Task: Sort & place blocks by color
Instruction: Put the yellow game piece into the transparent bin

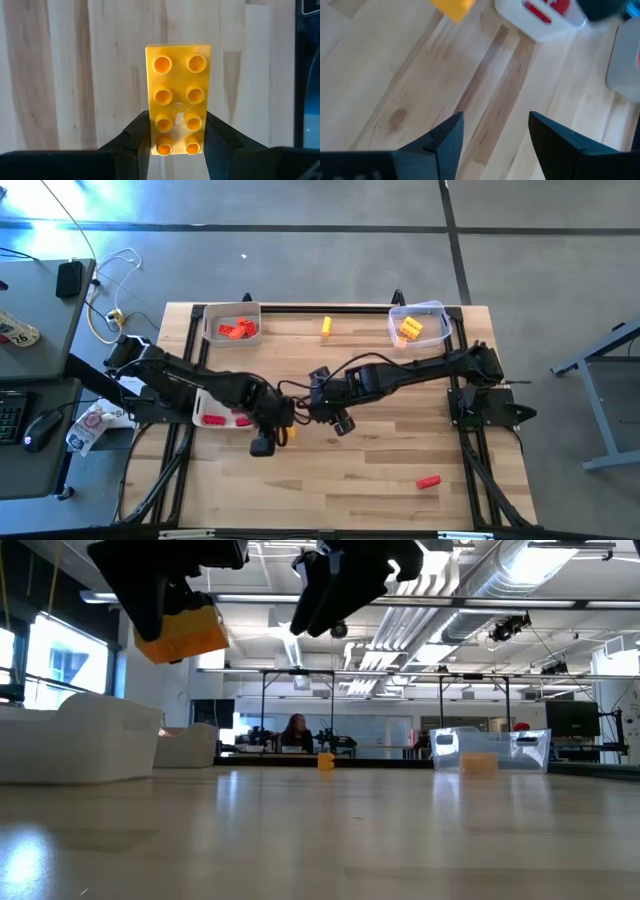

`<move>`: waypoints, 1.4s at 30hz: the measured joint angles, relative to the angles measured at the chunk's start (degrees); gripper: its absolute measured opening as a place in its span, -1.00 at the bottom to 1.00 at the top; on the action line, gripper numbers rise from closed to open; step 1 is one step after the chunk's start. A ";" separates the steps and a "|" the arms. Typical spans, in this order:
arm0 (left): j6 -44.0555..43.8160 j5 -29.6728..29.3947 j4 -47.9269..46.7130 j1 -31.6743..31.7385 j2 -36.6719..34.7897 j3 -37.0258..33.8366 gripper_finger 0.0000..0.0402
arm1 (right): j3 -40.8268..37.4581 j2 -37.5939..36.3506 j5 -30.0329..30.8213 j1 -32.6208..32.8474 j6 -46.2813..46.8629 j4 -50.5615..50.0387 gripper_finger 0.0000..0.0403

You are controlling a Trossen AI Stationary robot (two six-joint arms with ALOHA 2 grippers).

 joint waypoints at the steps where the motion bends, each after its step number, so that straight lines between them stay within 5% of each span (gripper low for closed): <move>1: 0.88 0.04 -0.02 0.59 0.02 0.00 -0.44 | 0.00 0.00 0.00 0.20 -0.66 0.45 0.01; 6: 5.52 0.62 0.01 4.05 0.02 0.00 -0.44 | 0.00 0.00 0.25 2.03 -3.88 1.90 -0.04; 12: 11.74 4.92 3.63 8.20 -0.11 0.09 -0.44 | 0.00 0.09 7.96 3.89 -4.07 1.92 -0.09; 18: 16.05 11.06 8.10 10.13 -0.13 0.02 -0.44 | 0.07 -0.04 6.66 4.62 -5.38 2.61 -0.10; 28: 15.94 15.34 4.29 13.22 -0.18 0.02 -0.42 | 0.07 -0.58 9.79 7.19 -7.61 5.13 -0.10; 42: 16.27 23.21 12.83 16.14 -0.15 0.00 -0.43 | 0.07 -0.61 12.95 7.90 -11.53 7.74 -0.10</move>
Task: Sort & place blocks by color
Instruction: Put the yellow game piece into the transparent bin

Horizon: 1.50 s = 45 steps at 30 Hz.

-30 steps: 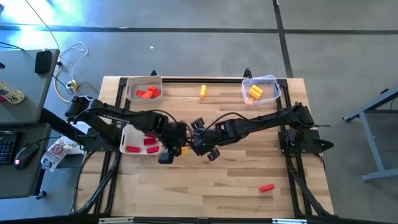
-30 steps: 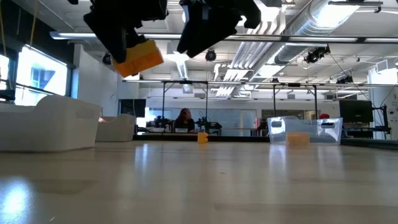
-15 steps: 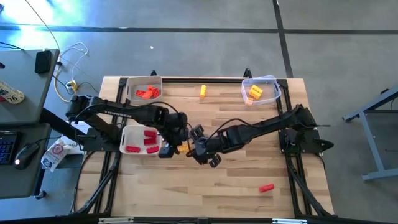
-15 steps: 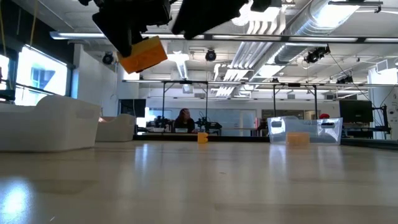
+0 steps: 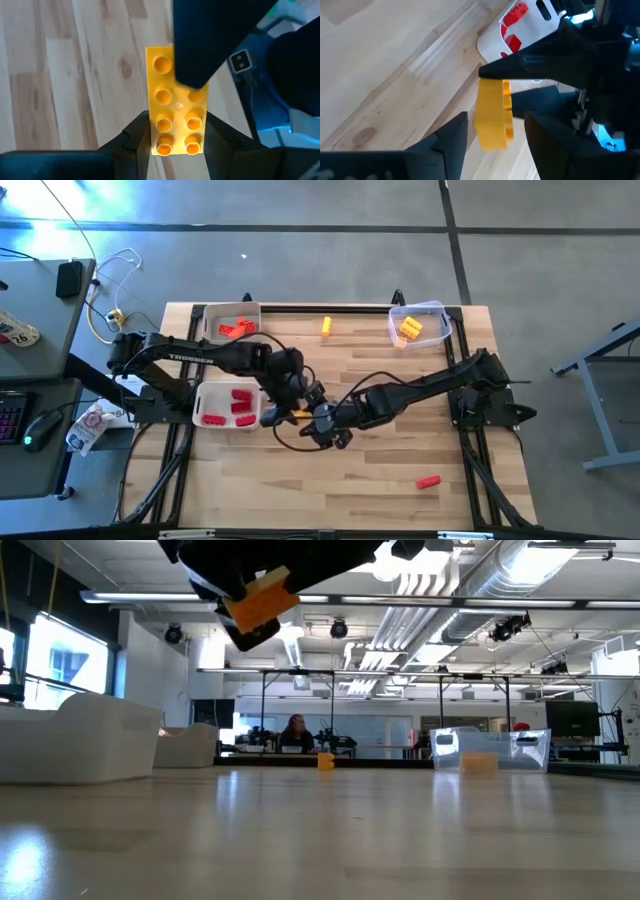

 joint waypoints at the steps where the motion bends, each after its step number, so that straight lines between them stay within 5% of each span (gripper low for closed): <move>1: -0.02 0.22 0.84 -0.01 0.00 0.00 -0.43 | 0.00 0.00 0.03 0.00 0.10 -0.02 -0.10; 9: -0.05 0.31 5.49 -0.04 0.02 0.00 -0.43 | 0.00 0.00 0.75 -0.04 1.54 0.83 -0.14; 18: 0.02 0.52 9.18 0.38 0.13 -0.02 -0.40 | 0.00 0.00 2.57 0.02 1.17 -1.05 -0.63; 31: -1.93 -7.05 9.99 0.53 0.37 -0.02 -0.16 | -0.07 0.15 5.97 -0.24 5.12 -3.09 -0.64; 45: 0.06 -17.98 5.54 2.48 0.36 0.11 0.07 | -0.09 0.17 16.57 -0.31 22.59 -15.63 -0.65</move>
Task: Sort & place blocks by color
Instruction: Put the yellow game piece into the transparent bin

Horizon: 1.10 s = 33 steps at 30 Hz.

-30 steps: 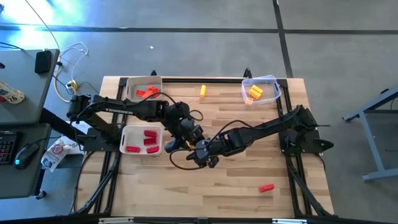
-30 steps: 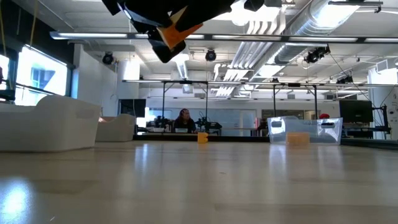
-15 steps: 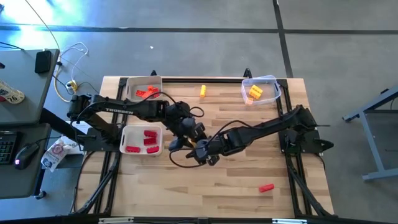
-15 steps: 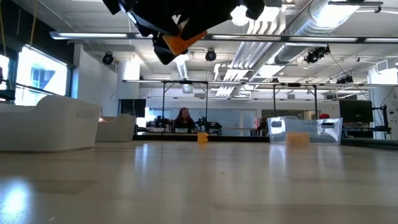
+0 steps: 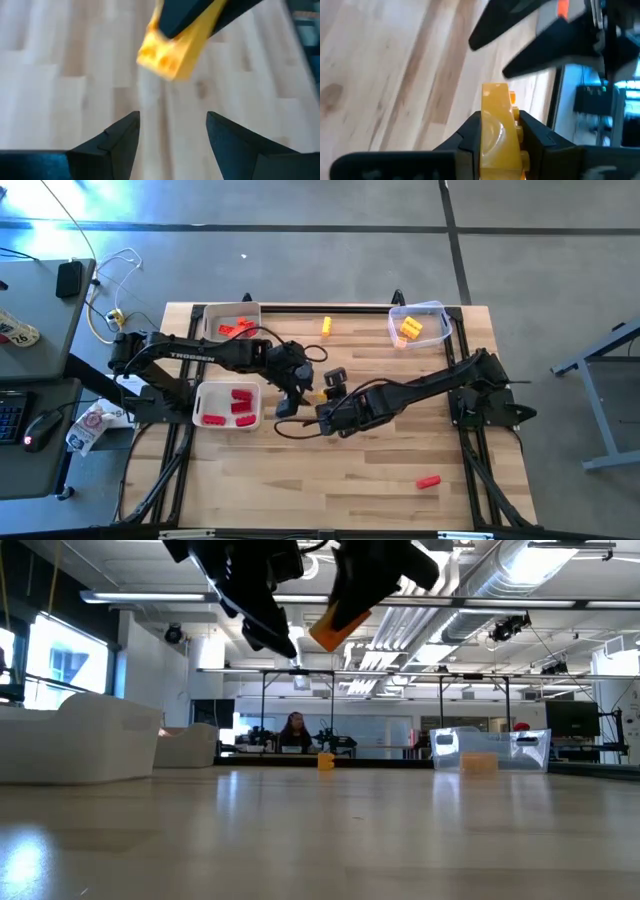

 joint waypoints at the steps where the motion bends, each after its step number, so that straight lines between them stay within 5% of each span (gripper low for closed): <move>1: 0.00 -1.08 -0.29 0.51 -0.07 0.00 0.06 | 0.00 0.00 0.62 0.00 1.27 -1.02 -0.65; 15: 0.05 -17.50 -0.34 8.39 -0.15 0.00 0.05 | 0.00 0.00 4.55 -2.26 16.46 -15.08 -0.65; 25: 0.21 -18.19 -0.43 10.12 -0.15 -0.02 0.05 | 0.00 -0.02 6.64 -12.45 30.93 -27.77 -0.65; 33: 1.05 -18.22 -0.43 9.22 -0.15 -0.03 0.05 | 0.01 -0.07 3.78 -24.82 31.82 -30.32 -0.65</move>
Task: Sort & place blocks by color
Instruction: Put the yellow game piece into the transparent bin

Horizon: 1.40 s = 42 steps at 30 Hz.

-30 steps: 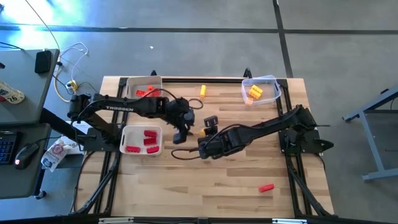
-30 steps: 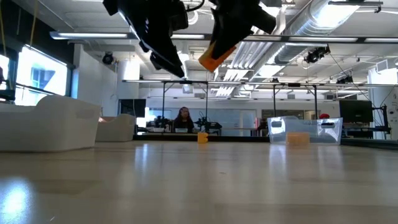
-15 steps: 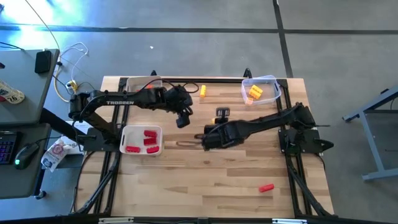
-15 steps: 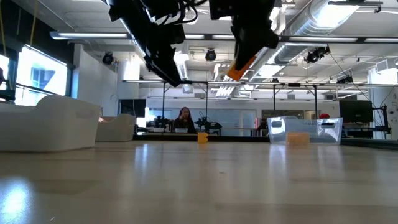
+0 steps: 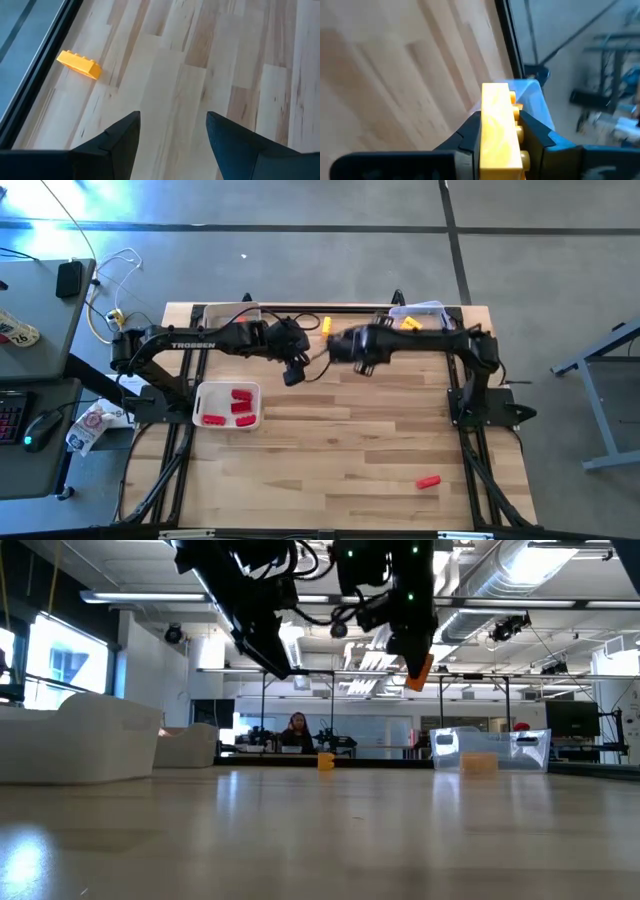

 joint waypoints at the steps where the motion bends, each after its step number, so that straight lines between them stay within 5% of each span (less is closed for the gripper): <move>1: 0.02 0.01 0.00 -0.10 0.00 -0.02 0.05 | -0.01 0.00 -0.94 -1.77 -0.18 -0.14 -0.65; 17: 0.03 0.07 0.00 -1.21 0.00 -0.06 0.05 | -0.01 -0.02 -6.11 -26.69 -0.53 -1.59 -0.65; 30: -4.62 0.09 0.04 -4.83 0.00 -0.06 0.05 | 0.01 -0.04 -25.01 -43.86 -7.64 -2.05 -0.65; 42: -10.12 -1.43 0.39 -8.99 0.00 -0.06 0.05 | 0.01 1.27 -29.69 -54.77 -14.53 -0.27 -0.65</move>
